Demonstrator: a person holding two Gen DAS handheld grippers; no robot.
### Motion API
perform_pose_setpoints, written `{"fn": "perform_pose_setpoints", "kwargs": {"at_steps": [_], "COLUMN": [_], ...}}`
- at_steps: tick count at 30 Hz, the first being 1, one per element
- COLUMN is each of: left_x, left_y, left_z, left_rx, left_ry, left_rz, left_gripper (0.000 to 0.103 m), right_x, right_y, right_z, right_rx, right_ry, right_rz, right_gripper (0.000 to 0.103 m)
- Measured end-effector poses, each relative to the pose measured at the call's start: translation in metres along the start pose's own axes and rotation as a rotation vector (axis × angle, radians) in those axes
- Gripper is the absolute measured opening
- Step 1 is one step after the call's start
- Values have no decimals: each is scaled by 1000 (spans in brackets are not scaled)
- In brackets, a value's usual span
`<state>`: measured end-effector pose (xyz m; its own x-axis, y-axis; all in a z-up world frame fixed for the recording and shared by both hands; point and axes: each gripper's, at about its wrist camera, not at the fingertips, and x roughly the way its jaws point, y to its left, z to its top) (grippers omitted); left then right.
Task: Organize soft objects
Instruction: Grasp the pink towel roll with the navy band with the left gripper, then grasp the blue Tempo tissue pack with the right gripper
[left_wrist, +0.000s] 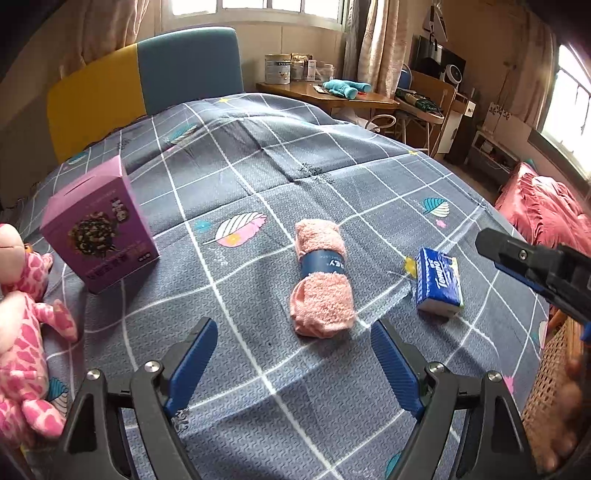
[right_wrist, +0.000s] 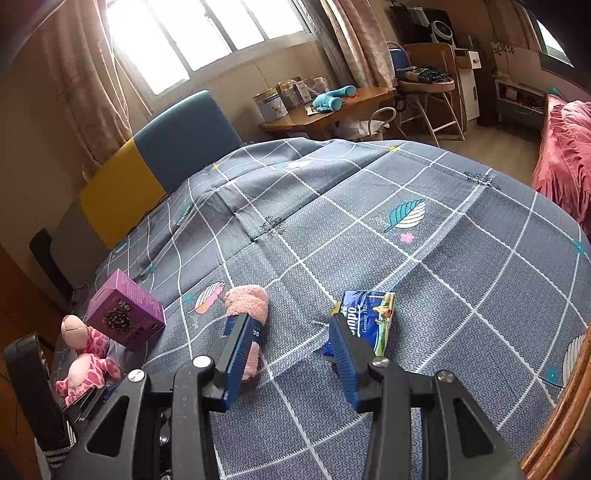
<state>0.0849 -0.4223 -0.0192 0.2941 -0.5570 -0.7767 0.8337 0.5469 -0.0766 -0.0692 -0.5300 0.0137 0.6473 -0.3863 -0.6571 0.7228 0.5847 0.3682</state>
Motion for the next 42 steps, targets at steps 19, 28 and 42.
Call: {"fn": "perform_pose_setpoints", "kwargs": {"at_steps": [19,28,42], "left_x": [90,14,-61], "left_y": [-27,3,46], "left_z": [24,16,-40], "left_rx": [68,24,-77], "left_ry": [114,-54,-97], "left_rz": [-40,33,115], "left_gripper": [33,32,33], "right_x": [2,3,6], "right_y": [-5,-7,-4], "right_z": [0,0,-2], "right_rx": [33,37,26], "right_ry": [8,7,21], "right_rz": [32,22,-15], "right_gripper": [43,43,43]}}
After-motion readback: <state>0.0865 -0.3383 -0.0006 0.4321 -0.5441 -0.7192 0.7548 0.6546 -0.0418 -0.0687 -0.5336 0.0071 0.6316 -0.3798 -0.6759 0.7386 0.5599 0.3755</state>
